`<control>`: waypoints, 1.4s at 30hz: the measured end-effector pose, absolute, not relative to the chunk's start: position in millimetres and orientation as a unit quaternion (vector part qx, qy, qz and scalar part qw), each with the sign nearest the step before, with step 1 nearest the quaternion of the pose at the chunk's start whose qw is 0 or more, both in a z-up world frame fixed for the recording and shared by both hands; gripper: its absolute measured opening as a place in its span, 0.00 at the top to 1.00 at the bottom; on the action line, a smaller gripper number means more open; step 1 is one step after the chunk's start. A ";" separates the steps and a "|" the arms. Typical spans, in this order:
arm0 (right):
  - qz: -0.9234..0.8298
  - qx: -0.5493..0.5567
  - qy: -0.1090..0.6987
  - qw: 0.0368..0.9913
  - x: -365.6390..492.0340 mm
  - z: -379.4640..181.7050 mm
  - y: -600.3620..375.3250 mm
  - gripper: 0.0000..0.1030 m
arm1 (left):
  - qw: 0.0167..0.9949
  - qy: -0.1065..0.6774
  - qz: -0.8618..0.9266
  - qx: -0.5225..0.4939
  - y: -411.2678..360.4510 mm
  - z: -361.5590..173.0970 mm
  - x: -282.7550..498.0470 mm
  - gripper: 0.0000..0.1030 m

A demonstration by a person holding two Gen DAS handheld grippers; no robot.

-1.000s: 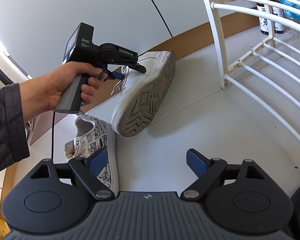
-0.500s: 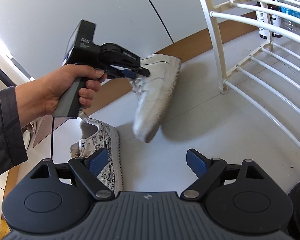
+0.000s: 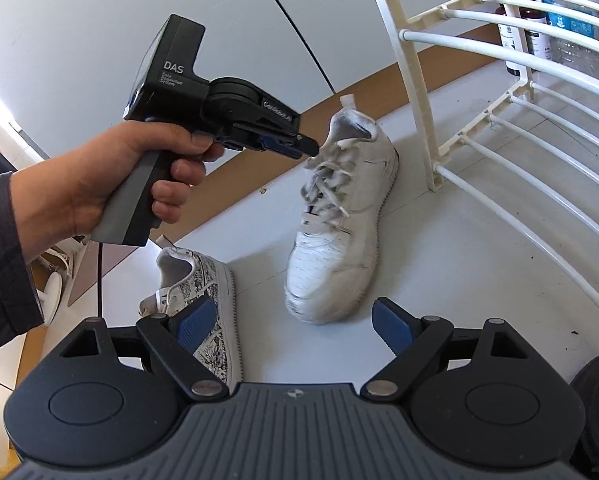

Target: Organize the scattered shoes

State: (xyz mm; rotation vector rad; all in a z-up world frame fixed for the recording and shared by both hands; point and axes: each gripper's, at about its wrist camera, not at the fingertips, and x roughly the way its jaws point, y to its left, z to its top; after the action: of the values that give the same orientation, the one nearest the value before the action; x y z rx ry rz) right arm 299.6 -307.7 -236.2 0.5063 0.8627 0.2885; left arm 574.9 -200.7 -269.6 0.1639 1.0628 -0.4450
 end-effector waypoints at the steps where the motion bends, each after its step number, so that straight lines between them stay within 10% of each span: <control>1: 0.138 0.243 0.410 0.868 299.3 -235.5 -308.3 0.13 | 0.836 0.500 -0.210 0.079 -203.8 -269.1 573.9 0.21; 7: 0.132 0.249 0.410 0.867 296.2 -237.4 -315.4 0.13 | 0.836 0.500 -0.207 0.090 -220.7 -279.5 570.2 0.30; 12: 0.124 0.253 0.408 0.868 296.6 -237.8 -322.0 0.13 | 0.830 0.509 -0.205 0.097 -233.8 -298.6 568.8 0.69; 42: 0.129 0.228 0.414 0.872 290.5 -221.1 -302.2 0.13 | 0.839 0.459 -0.229 0.182 -193.0 -210.9 553.5 0.88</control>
State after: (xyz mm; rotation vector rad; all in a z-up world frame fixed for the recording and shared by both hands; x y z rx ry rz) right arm 290.5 -302.2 -221.1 0.4775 0.8650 0.2692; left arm 553.5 -193.0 -210.9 0.3840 0.9700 -0.4833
